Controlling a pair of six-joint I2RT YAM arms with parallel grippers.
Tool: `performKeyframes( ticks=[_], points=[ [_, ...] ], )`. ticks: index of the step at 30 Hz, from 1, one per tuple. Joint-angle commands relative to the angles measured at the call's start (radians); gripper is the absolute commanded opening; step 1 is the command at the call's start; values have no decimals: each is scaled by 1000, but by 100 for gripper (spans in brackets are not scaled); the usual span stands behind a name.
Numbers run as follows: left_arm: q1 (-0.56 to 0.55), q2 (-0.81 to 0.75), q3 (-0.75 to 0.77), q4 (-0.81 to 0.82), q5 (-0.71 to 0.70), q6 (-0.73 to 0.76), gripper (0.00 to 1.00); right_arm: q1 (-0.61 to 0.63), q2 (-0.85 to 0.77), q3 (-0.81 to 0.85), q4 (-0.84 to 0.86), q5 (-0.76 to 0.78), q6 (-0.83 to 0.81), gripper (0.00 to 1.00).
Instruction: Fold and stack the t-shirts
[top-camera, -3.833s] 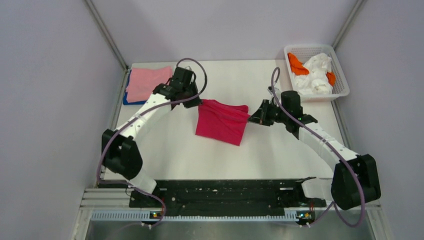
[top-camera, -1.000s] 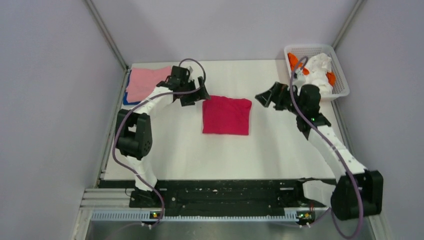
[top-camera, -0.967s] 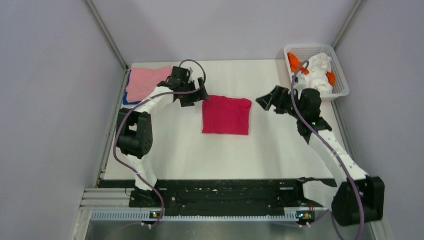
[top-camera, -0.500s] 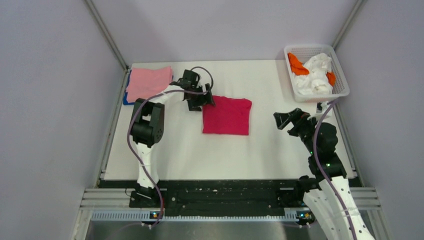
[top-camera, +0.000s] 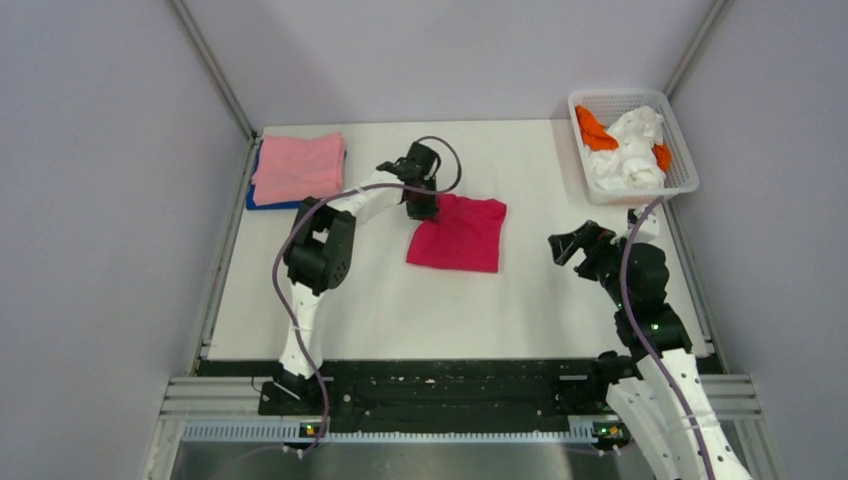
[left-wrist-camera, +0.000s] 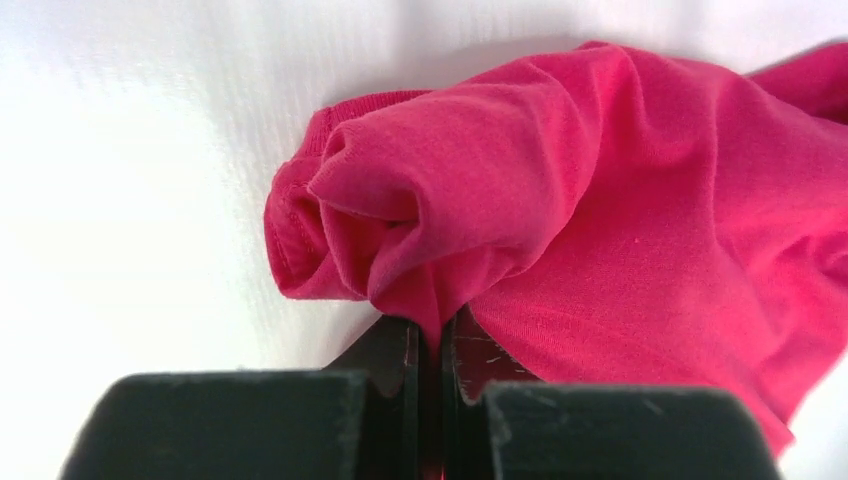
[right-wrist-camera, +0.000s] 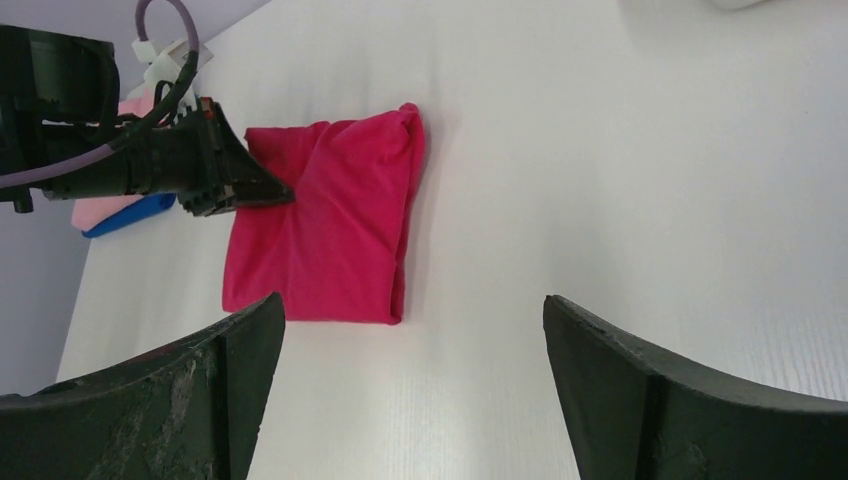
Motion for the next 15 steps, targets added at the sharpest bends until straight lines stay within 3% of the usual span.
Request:
performKeyframes(
  ticks=[1, 5, 9, 15],
  points=[
    [1, 19, 103, -150, -328, 71, 0, -5, -21, 32, -4, 19, -21, 99],
    [2, -11, 164, -171, -569, 184, 0, -5, -30, 27, -4, 40, -22, 99],
    [18, -55, 151, -52, -839, 385, 0, -5, -26, 27, -4, 48, -25, 99],
    [96, -109, 157, 130, -882, 659, 0, -5, -16, 18, 9, 49, -31, 99]
  ],
)
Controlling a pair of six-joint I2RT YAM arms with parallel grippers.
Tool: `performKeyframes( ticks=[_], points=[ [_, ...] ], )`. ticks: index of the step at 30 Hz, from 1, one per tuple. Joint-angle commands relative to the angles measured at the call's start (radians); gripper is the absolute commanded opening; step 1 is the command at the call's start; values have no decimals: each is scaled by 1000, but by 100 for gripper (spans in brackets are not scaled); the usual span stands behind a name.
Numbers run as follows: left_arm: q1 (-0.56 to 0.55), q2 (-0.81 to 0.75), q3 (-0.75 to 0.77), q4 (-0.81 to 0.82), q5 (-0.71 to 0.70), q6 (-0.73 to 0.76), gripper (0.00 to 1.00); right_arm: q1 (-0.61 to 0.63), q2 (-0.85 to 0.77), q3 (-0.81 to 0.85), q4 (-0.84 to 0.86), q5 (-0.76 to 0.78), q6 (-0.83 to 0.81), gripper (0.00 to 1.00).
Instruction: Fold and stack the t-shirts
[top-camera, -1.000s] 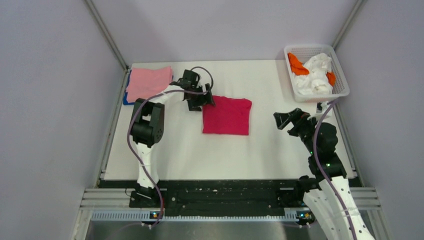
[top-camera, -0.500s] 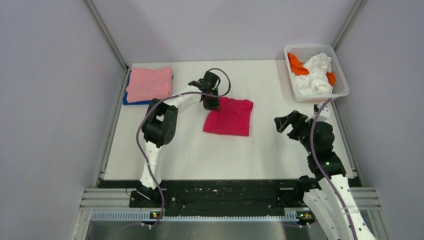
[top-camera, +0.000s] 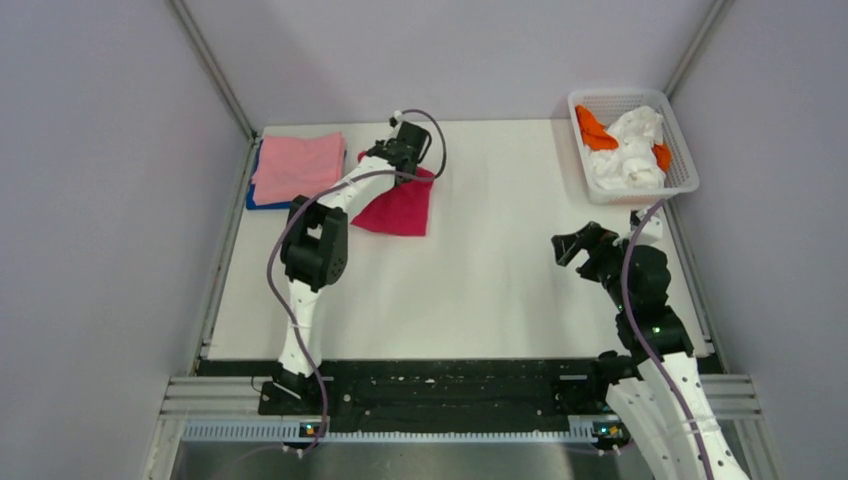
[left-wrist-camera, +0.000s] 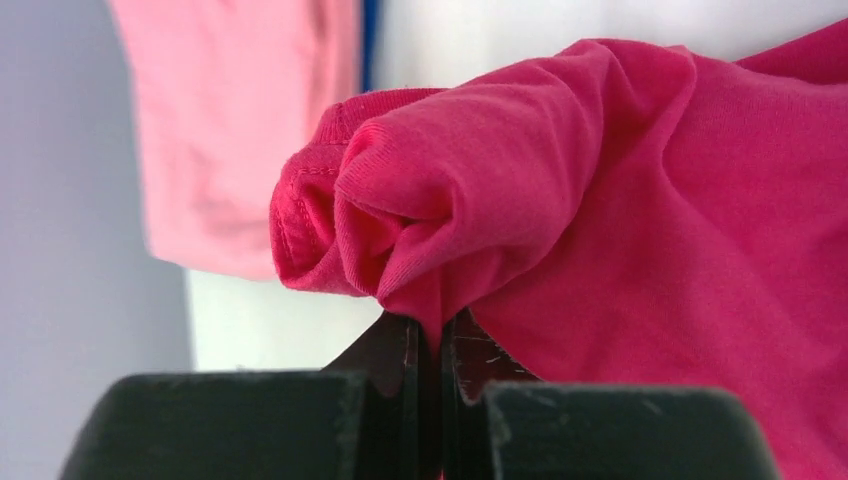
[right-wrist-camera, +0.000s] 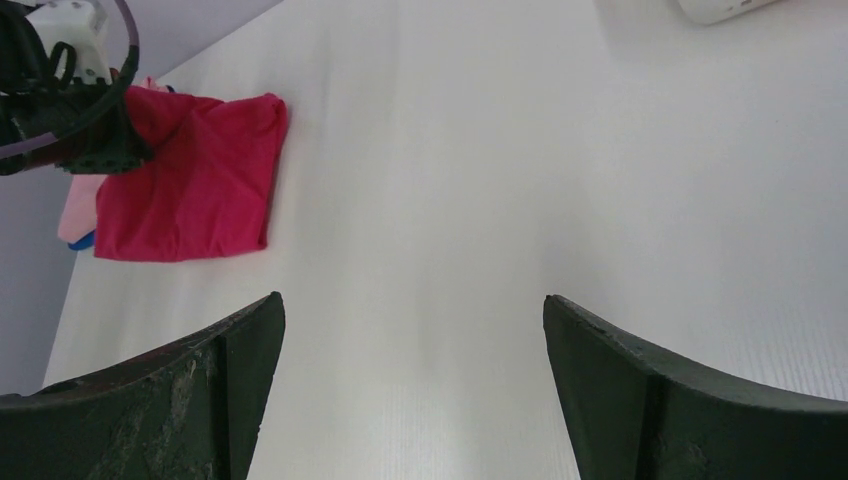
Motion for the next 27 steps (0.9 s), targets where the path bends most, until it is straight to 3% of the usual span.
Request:
performKeyframes(
  ticks=[1, 9, 22, 27],
  points=[
    [67, -127, 34, 208, -140, 263, 0, -6, 8, 18, 23, 16, -22, 99],
    [126, -143, 77, 347, -93, 465, 0, -5, 24, 21, 23, 16, -28, 99],
    [184, -212, 157, 276, 0, 453, 0, -5, 25, 27, 15, 16, -33, 99],
    [191, -288, 153, 226, 54, 414, 0, -5, 25, 23, 12, 94, -17, 99]
  ],
)
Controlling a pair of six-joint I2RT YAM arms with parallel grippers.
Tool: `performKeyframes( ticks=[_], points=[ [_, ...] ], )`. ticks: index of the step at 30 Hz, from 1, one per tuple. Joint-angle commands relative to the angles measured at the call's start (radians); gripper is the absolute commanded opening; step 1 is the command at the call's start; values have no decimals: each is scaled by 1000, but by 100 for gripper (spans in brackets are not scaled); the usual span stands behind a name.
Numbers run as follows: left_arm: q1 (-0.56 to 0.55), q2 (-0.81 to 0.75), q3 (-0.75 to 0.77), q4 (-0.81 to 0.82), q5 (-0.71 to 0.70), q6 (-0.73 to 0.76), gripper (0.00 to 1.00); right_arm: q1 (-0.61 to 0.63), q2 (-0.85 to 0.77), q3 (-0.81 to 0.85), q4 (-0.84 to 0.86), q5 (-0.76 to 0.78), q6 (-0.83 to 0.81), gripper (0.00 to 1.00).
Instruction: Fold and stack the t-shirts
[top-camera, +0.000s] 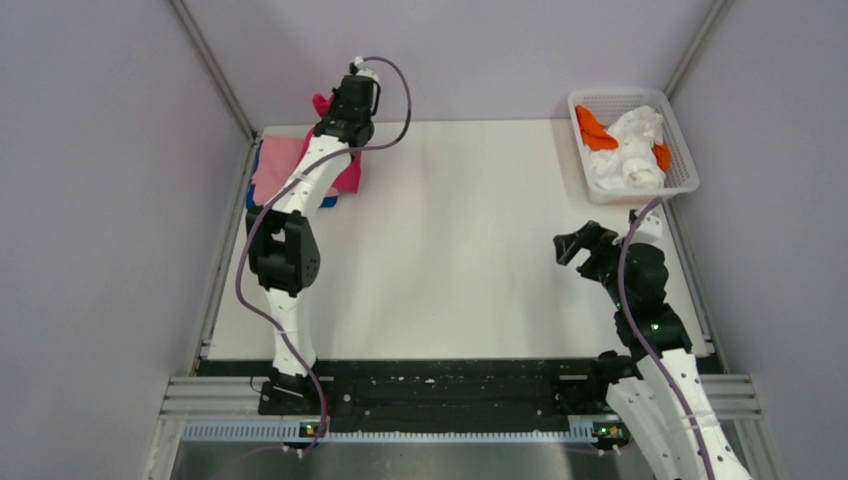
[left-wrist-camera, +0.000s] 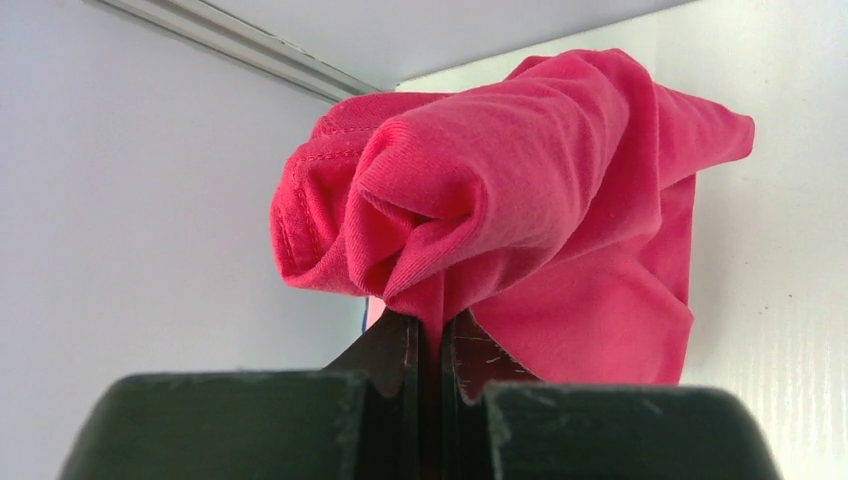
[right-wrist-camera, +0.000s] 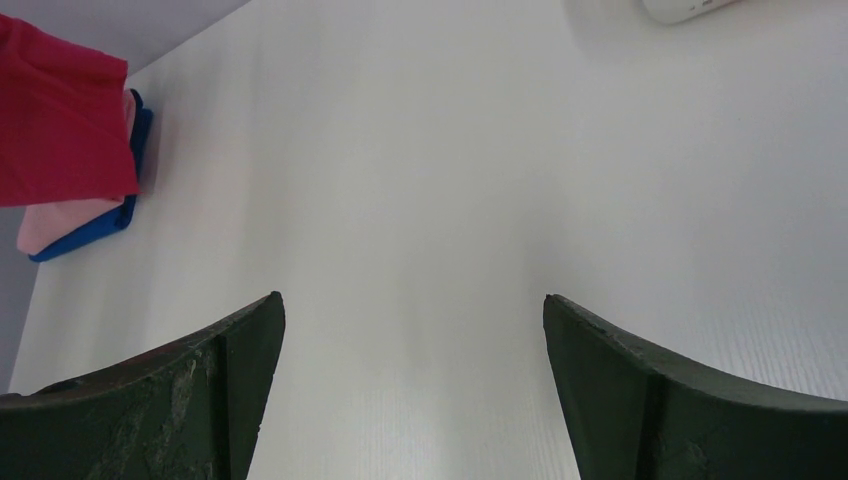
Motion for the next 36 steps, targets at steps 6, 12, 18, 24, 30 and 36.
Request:
performKeyframes(
  ticks=[6, 12, 18, 24, 30, 36],
  points=[
    [16, -234, 12, 12, 60, -42, 0, -5, -2, 24, -8, 108, 19, 99],
    [49, -255, -48, 17, 85, -87, 0, -5, -11, 26, -7, 114, 21, 99],
    [77, -212, -65, 14, 119, -117, 0, -6, -21, 37, -31, 148, 14, 99],
    [104, -149, -60, 21, 127, -106, 0, -5, -18, 42, -31, 160, 8, 99],
    [147, -86, -30, 17, 165, -111, 0, -5, -8, 45, -31, 172, 7, 99],
    [196, -13, 21, 39, 139, -109, 0, -4, -8, 36, -18, 160, 5, 99]
  ],
)
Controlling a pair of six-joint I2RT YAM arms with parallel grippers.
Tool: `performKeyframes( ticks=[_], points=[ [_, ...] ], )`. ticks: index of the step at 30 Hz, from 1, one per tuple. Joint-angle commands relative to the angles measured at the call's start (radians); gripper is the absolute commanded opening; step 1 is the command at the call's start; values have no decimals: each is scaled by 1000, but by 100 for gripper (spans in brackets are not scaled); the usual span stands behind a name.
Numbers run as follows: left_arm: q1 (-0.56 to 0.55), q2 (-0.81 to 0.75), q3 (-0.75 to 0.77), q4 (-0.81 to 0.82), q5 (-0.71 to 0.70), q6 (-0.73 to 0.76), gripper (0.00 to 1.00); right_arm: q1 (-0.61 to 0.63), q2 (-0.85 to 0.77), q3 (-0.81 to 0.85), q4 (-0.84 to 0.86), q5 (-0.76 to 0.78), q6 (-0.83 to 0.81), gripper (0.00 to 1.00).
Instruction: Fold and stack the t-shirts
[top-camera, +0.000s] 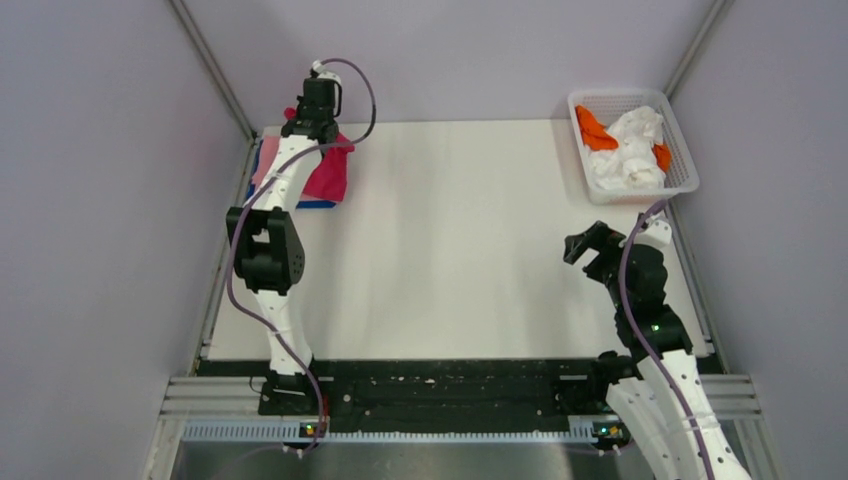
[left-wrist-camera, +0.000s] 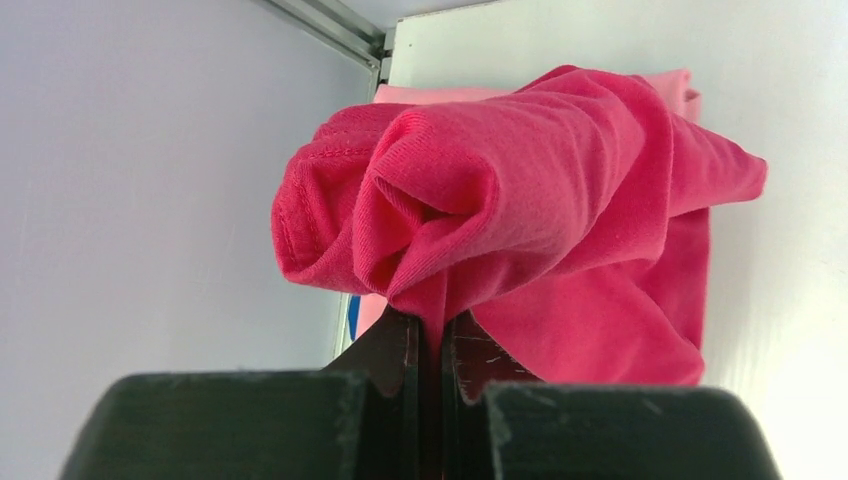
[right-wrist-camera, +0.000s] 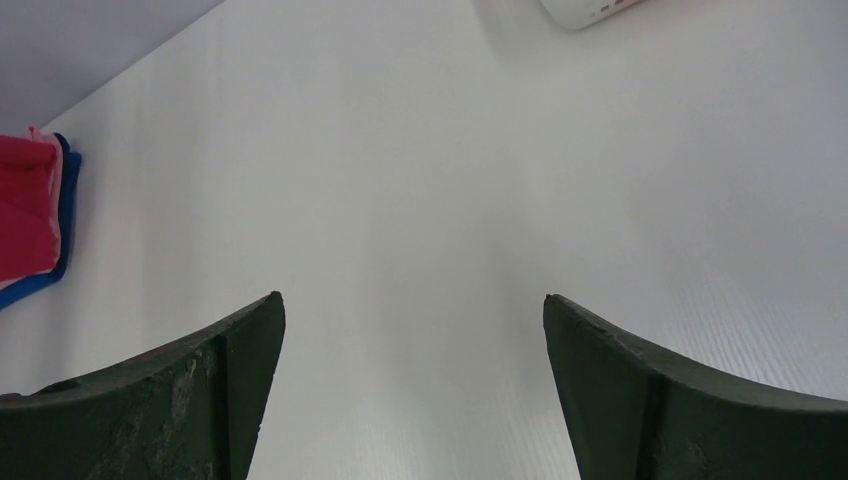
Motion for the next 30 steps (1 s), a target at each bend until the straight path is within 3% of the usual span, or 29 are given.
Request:
performKeyframes(
  ticks=[1, 4, 9, 10, 12, 14, 23, 30],
  points=[
    [43, 35, 84, 78, -22, -12, 0, -4, -1, 34, 26, 8, -5, 99],
    [68, 73, 101, 107, -51, -6, 0, -6, 1, 32, 26, 7, -7, 99],
    [108, 141, 148, 111, -68, -26, 28, -5, -6, 26, 26, 18, -12, 99],
    [130, 151, 155, 106, -63, -33, 42, -4, -9, 26, 25, 20, -13, 99],
    [154, 163, 166, 101, -55, -54, 81, -5, -8, 29, 22, 23, -14, 99],
    [169, 171, 193, 75, -46, -91, 97, -5, -9, 35, 18, 24, -15, 99],
    [180, 95, 223, -37, 25, -258, 99, -6, -10, 30, 11, 9, -11, 99],
    [179, -140, 32, -75, 317, -516, 99, -6, 10, 39, -30, -5, -2, 99]
  ],
)
